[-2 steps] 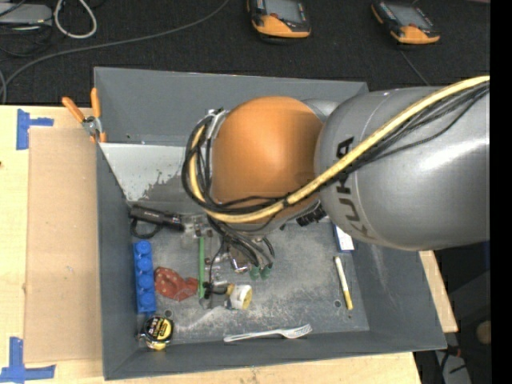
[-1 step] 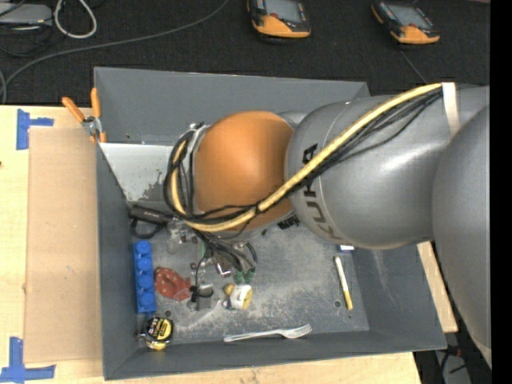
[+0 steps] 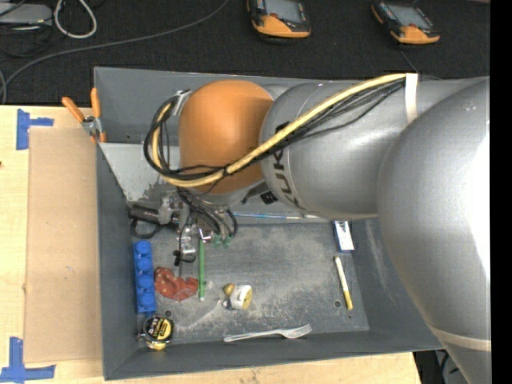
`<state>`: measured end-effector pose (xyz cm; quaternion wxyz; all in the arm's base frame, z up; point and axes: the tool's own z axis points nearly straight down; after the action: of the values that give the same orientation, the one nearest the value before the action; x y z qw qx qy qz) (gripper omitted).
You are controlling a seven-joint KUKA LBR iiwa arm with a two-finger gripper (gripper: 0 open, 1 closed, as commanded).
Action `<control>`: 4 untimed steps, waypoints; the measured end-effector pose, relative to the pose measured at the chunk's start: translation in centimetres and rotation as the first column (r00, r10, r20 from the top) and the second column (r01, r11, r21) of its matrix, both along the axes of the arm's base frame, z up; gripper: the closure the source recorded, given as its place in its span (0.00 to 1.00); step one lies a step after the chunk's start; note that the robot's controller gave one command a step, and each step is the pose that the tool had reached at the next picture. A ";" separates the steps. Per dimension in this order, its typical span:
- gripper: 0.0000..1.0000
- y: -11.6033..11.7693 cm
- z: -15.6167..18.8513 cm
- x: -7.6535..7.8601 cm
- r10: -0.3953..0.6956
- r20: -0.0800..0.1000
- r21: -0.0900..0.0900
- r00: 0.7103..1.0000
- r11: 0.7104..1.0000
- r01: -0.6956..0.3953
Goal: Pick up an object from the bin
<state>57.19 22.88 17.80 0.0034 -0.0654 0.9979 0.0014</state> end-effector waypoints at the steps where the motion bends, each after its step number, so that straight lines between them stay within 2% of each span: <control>1: 0.00 0.3 -2.4 0.4 -0.002 0.005 0.000 1.000 1.000 0.002; 2: 0.00 -2.2 -1.3 -0.2 0.173 0.000 -0.003 0.985 0.985 -0.173; 3: 0.00 -3.4 -1.8 1.0 -0.030 -0.004 -0.002 1.000 1.000 0.030; 4: 0.00 -0.3 -8.2 1.2 0.158 0.006 -0.001 0.987 0.988 -0.158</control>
Offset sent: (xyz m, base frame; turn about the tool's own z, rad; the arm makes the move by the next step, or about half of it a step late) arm 0.0006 -0.0598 0.0113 0.1773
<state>58.39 22.59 9.60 0.0061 -0.1441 0.9895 0.0010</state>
